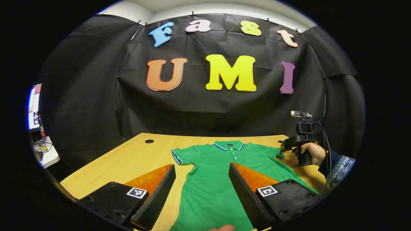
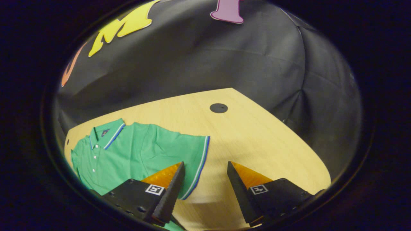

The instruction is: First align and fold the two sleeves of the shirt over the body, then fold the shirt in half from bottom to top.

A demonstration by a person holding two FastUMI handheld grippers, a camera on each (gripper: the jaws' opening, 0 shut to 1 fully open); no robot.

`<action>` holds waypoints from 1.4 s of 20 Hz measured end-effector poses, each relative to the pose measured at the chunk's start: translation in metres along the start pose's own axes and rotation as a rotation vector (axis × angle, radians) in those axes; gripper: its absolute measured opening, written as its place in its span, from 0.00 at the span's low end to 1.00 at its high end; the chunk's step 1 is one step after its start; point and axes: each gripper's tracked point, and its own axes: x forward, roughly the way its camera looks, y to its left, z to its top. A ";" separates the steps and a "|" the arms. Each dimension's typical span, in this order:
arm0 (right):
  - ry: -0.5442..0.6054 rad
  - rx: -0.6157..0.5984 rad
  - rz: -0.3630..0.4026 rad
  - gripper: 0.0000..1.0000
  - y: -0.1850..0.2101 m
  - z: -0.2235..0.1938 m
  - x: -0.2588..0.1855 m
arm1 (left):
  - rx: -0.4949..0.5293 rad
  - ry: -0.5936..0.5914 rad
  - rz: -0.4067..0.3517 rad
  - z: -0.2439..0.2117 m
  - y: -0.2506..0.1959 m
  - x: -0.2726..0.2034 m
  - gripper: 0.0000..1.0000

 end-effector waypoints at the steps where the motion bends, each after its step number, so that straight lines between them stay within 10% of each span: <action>1: 0.027 -0.003 -0.008 0.80 -0.002 -0.007 0.006 | 0.001 0.007 0.005 -0.003 0.002 0.002 1.00; 5: -0.012 0.023 0.007 0.63 0.001 0.005 0.018 | 0.006 0.040 0.016 -0.013 0.003 0.010 1.00; 10: 0.000 -0.062 0.029 0.02 0.012 0.011 0.022 | -0.002 0.036 0.018 -0.012 0.004 0.009 1.00; 18: -0.100 -0.276 0.000 0.01 0.052 0.036 -0.017 | 0.006 0.029 0.039 -0.008 0.010 0.008 1.00; 28: -0.221 -0.367 0.267 0.13 0.187 0.016 -0.084 | -0.032 -0.014 0.081 0.009 0.024 -0.002 1.00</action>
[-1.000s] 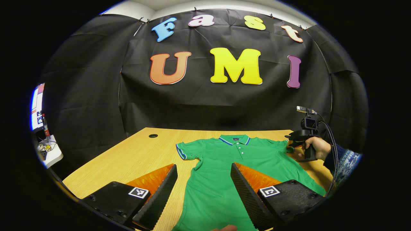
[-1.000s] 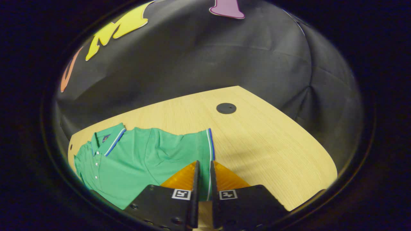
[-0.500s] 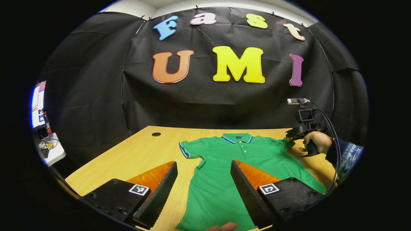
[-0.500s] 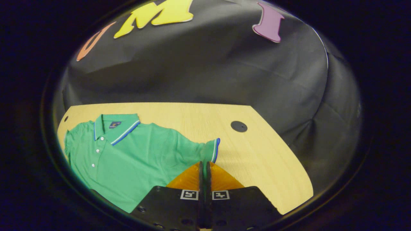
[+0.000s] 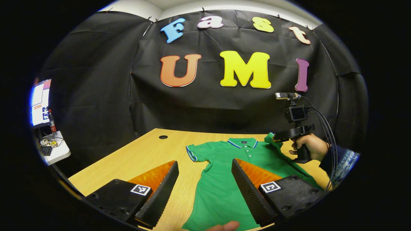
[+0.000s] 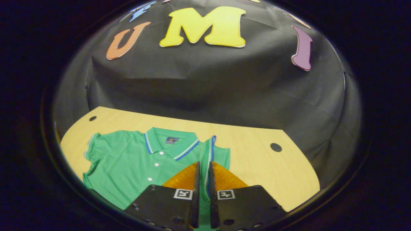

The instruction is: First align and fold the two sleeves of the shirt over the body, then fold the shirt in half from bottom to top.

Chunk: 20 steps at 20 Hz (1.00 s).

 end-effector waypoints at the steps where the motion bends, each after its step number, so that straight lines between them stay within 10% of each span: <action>1: -0.021 0.001 0.019 0.23 0.008 0.004 -0.008 | 0.004 -0.001 0.007 0.000 0.002 -0.002 1.00; 5: -0.118 -0.014 0.046 0.96 0.016 0.022 -0.060 | 0.023 -0.022 0.029 0.007 0.014 -0.003 1.00; 12: -0.369 -0.122 -0.023 0.95 -0.018 0.040 -0.203 | -0.012 -0.010 0.126 0.011 0.054 0.008 1.00; 20: -0.401 -0.089 0.050 0.96 -0.033 -0.043 -0.296 | -0.116 0.132 0.166 0.002 0.072 0.122 1.00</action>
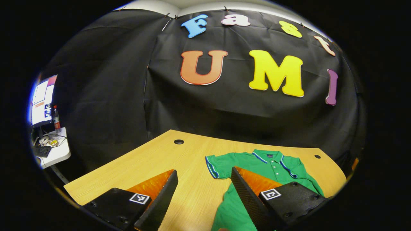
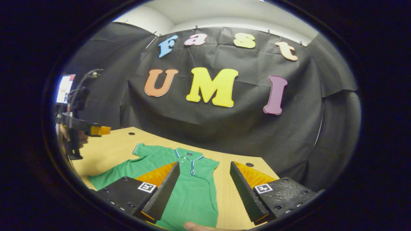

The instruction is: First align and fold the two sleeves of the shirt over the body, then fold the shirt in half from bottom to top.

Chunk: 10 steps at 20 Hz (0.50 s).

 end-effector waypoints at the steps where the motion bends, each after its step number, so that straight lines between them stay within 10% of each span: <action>1: -0.004 0.006 0.001 0.95 -0.002 -0.010 -0.010 | -0.014 0.031 -0.014 -0.004 -0.007 0.023 1.00; 10: -0.044 0.123 0.049 0.96 -0.034 -0.063 -0.049 | -0.103 0.262 0.014 -0.065 -0.015 0.175 1.00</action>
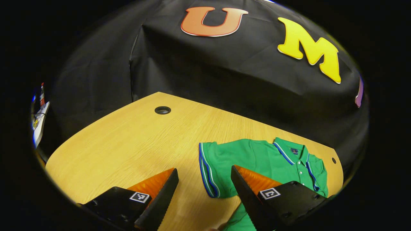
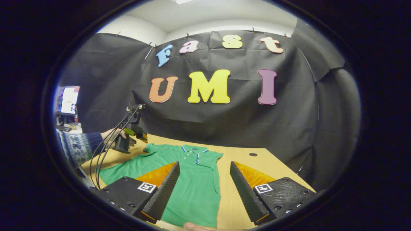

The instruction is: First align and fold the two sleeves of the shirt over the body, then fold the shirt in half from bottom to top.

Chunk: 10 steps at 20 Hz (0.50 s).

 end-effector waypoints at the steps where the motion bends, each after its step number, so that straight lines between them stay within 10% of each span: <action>1: 0.018 0.003 -0.012 0.96 -0.011 -0.009 -0.001 | 0.000 0.015 0.024 -0.004 0.005 0.012 1.00; 10: 0.136 0.126 0.036 0.96 -0.036 -0.056 0.008 | 0.168 0.106 0.082 -0.011 0.000 0.036 0.81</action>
